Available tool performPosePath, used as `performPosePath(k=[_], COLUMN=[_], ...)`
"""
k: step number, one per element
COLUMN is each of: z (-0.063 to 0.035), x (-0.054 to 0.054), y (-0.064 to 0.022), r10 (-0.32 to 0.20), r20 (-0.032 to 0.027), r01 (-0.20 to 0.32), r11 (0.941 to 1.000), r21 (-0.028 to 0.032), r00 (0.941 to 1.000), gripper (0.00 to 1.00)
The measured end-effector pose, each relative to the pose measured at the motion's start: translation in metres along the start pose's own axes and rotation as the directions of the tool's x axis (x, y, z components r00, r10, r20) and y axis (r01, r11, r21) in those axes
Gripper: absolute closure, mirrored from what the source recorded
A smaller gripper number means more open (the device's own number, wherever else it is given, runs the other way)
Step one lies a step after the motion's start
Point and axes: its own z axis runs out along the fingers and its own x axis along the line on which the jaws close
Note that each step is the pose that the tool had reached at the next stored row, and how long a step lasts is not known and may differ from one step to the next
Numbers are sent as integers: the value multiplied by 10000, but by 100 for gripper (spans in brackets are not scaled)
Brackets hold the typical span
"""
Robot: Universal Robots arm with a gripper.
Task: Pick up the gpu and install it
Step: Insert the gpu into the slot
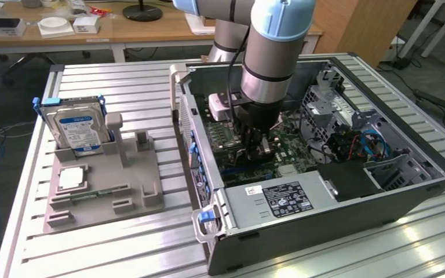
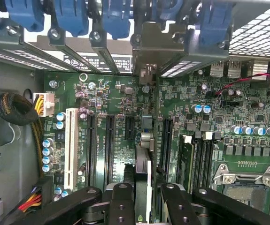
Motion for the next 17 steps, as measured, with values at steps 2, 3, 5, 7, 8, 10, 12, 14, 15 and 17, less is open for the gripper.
performPosePath(k=[2, 3, 5, 7, 8, 10, 12, 14, 15, 17], z=[0, 0, 0, 1, 1, 1, 1, 1, 1, 1], x=[0, 0, 0, 0, 0, 1, 1, 1, 1, 0], y=[1, 1, 1, -5, -11, -24, -24, -26, -26, -24], r10=[43, 59, 67, 66, 66, 67, 68, 66, 66, 65], r20=[-1, -1, -1, 0, -1, -2, -2, -2, -1, -1], r01=[-43, -59, -67, -66, -66, -67, -68, -66, -66, -65], r11=[10000, 10000, 10000, 10000, 10000, 10000, 10000, 10000, 10000, 10000], r21=[1, 1, 1, 1, 1, -1, 1, 1, 1, 1], r00=[10000, 10000, 10000, 10000, 10000, 10000, 10000, 10000, 10000, 10000], gripper=[73, 73, 73, 73, 73, 73, 73, 73, 73, 73])
